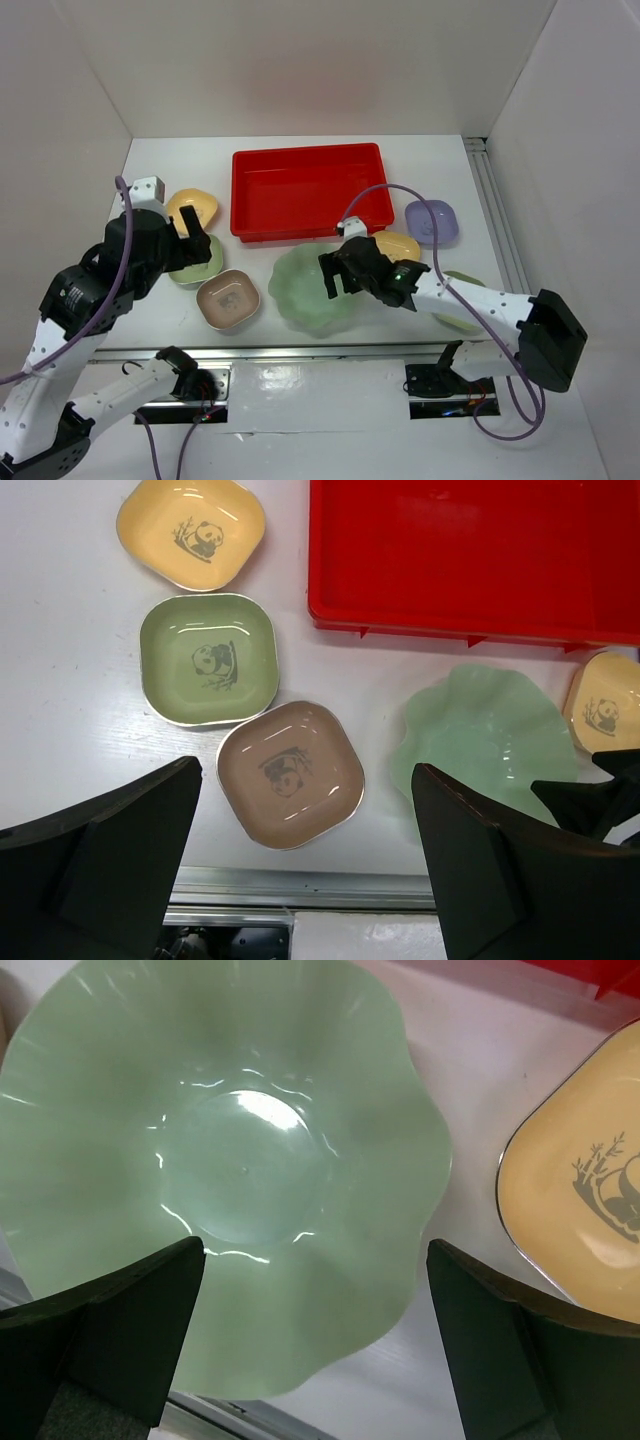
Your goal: Place the plates into the plastic bin on the countertop
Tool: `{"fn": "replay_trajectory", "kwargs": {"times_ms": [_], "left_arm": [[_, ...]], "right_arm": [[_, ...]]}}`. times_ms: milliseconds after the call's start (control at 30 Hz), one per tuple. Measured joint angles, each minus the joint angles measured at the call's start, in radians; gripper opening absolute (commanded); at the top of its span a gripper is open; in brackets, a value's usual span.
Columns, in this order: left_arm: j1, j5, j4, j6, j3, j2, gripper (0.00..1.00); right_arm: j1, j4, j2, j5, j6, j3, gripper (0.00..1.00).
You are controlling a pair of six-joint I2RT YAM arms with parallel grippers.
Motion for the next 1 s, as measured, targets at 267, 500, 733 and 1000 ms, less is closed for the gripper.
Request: {"fn": "replay_trajectory", "kwargs": {"times_ms": [267, 500, 733, 1000], "left_arm": [[0.000, 0.006, -0.003, 0.001, -0.011, -0.006, 1.00], [0.000, 0.018, -0.004, 0.019, -0.011, -0.010, 1.00], [0.000, 0.035, -0.004, 0.019, -0.011, -0.002, 1.00], [0.000, 0.042, -0.004, 0.019, -0.011, -0.002, 1.00]], "right_arm": [[-0.027, 0.068, 0.048, 0.008, 0.009, -0.060, 0.96], [-0.071, 0.098, 0.039, -0.002, 0.013, -0.098, 0.90], [-0.092, 0.135, 0.039, -0.037, 0.017, -0.129, 0.73], [-0.093, 0.160, 0.045, -0.070, 0.016, -0.134, 0.49]]}}
